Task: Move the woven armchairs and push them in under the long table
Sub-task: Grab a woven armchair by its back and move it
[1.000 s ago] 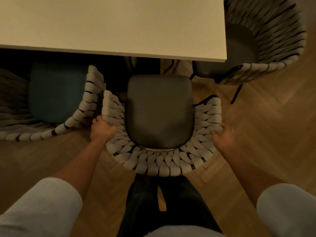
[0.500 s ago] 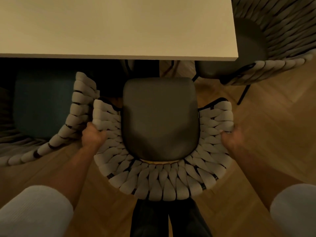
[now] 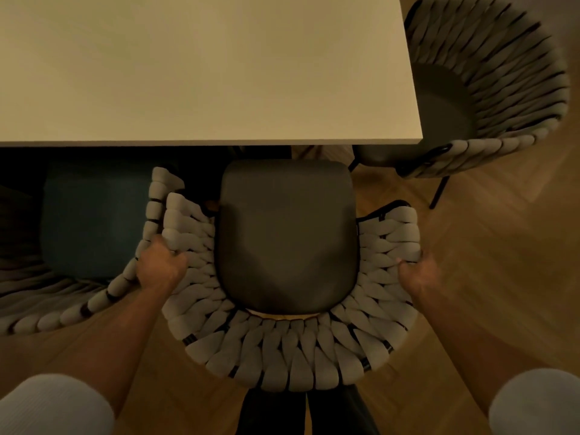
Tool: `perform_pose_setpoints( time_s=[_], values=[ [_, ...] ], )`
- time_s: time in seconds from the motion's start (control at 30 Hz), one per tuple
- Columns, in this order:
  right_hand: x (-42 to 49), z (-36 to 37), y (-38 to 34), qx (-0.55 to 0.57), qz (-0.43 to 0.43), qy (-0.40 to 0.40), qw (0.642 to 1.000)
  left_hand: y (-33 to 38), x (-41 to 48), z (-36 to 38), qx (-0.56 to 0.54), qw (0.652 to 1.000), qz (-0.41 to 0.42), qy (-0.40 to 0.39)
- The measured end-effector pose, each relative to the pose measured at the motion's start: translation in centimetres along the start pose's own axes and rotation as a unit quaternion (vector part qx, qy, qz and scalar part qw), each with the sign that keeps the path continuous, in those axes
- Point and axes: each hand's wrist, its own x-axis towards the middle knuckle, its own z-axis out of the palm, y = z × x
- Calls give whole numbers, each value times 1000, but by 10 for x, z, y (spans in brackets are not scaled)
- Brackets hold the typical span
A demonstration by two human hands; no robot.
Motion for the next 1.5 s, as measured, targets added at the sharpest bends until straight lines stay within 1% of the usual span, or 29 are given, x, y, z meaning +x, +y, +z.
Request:
perform_pose_setpoints(
  time_s=[0.13, 0.23, 0.33, 0.53, 0.73, 0.8, 0.87, 0.93, 1.0, 1.1, 1.23, 1.3, 1.4, 1.5],
  values=[
    [-8, 4, -11, -5, -9, 3, 1000, -2, -3, -13, 7, 999, -32, 10],
    [-12, 7, -25, -18, -29, 5, 999, -7, -3, -22, 6, 999, -40, 5],
    [-10, 9, -38, -28, -28, 9, 999, -14, 8, -21, -5, 999, -45, 0],
    [19, 14, -50, -49, -5, 6, 999, 1, 40, -1, -26, 999, -16, -11],
    [51, 29, -46, -50, 1, -3, 999, 14, 86, 25, -53, 996, 47, -54],
    [55, 32, -42, -37, -2, -2, 999, 15, 97, 31, -49, 995, 66, -54],
    [57, 32, -40, -16, 7, -10, 1000, 19, 103, 32, -39, 995, 70, -62],
    [56, 30, -39, -19, 16, -20, 999, 24, 104, 29, -31, 994, 64, -85],
    [48, 27, -39, -26, 7, -34, 999, 29, 101, 23, -22, 993, 46, -108],
    [25, 24, -38, -28, -25, -39, 999, 25, 86, 17, -13, 992, 39, -122],
    [-4, 22, -11, -8, -60, -46, 997, -3, 50, 16, -24, 991, 54, -117],
    [-18, 25, 6, -6, -61, -53, 997, -24, 24, 18, -38, 990, 47, -125],
    [-62, 29, 17, -42, -74, -38, 996, -50, -18, 25, -58, 987, 35, -143],
    [-96, 42, 42, -96, -138, -23, 986, -65, -56, 32, -65, 986, 31, -148]
  ],
)
